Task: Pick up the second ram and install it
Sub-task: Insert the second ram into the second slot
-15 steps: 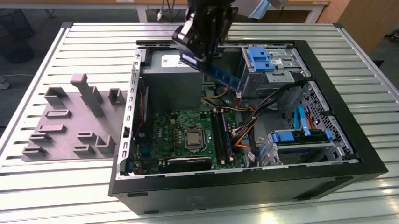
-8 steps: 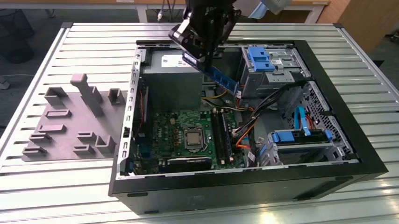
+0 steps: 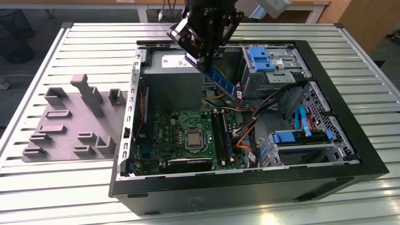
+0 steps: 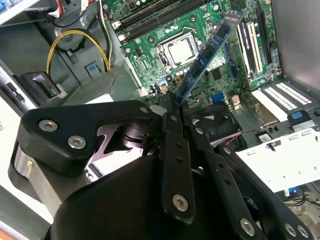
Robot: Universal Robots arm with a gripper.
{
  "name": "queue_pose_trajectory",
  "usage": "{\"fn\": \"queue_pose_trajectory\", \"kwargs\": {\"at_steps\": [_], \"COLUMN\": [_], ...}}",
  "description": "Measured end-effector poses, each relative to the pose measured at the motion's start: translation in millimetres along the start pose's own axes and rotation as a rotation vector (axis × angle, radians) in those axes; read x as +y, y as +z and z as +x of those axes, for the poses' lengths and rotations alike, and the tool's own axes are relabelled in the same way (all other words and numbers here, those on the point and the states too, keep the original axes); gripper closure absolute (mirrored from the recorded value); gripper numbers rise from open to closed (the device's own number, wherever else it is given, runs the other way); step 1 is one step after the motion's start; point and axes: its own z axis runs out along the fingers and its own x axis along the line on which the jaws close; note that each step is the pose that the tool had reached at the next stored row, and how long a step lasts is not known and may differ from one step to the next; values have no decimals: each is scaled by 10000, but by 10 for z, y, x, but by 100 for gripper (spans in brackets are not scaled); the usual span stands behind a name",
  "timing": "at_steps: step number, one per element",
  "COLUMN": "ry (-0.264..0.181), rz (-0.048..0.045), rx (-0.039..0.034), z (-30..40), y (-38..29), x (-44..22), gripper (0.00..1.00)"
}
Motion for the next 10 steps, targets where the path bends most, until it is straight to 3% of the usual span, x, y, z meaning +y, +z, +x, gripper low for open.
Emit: {"fn": "queue_pose_trajectory", "kwargs": {"at_steps": [4,10], "ry": [9,744], "rz": [0,9], "rx": [0,16], "z": [0,0], "y": [0,5], "x": [0,0], "gripper": [86,86]}}
